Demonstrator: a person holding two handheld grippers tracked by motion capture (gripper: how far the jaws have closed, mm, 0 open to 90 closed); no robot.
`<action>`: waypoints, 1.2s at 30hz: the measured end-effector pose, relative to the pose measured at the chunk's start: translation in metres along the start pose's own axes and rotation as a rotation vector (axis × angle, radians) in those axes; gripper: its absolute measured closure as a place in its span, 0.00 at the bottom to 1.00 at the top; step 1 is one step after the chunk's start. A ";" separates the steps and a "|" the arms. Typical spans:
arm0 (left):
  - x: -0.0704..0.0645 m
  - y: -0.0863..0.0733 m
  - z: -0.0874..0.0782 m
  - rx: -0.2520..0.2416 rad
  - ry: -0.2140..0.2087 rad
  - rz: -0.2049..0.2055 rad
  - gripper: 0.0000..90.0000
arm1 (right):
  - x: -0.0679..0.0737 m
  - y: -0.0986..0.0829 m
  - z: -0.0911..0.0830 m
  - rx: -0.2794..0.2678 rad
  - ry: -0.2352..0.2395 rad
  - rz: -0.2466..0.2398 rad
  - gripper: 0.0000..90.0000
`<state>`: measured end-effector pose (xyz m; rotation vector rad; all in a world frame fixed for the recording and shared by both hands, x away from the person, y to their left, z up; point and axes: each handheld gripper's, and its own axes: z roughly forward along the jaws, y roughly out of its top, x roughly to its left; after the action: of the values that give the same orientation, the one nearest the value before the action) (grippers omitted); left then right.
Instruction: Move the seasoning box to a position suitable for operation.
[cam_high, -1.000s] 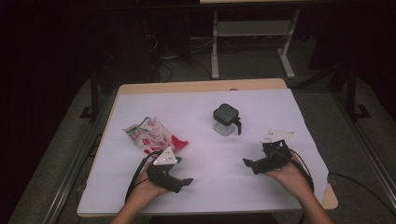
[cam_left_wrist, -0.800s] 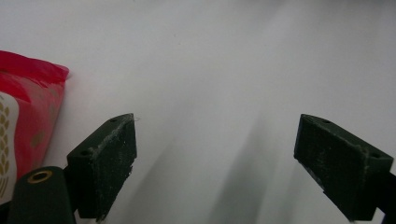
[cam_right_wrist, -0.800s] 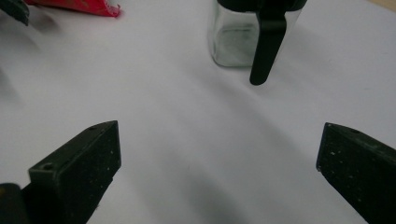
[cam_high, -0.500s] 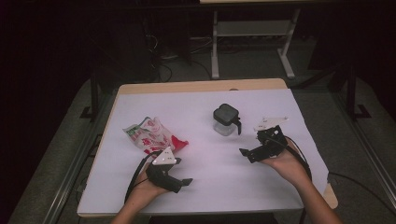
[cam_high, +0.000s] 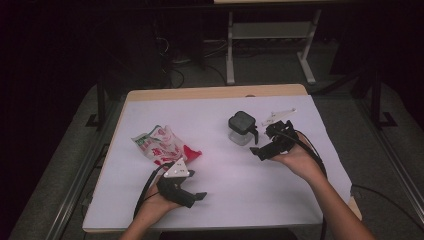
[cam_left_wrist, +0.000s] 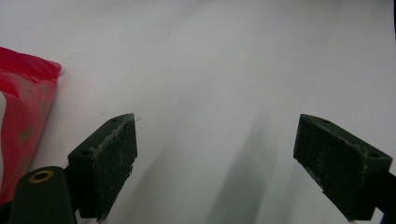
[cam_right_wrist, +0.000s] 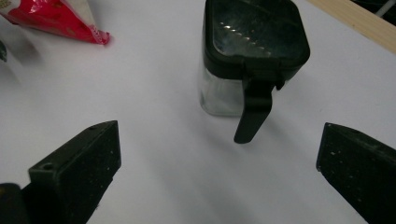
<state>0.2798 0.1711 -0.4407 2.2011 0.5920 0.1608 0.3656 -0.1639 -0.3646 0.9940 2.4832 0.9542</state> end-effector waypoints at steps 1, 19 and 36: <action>0.000 0.000 0.000 -0.003 0.000 0.000 0.14 | -0.002 0.003 0.001 -0.006 0.014 0.004 0.00; -0.002 0.000 0.001 0.007 -0.004 0.003 0.14 | -0.015 0.054 0.020 0.063 0.013 -0.034 0.00; -0.003 0.000 0.002 0.013 -0.008 0.004 0.14 | -0.028 0.090 0.062 0.187 0.050 -0.058 0.00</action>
<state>0.2772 0.1683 -0.4413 2.2149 0.5859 0.1508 0.4612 -0.1059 -0.3480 0.9579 2.6666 0.7491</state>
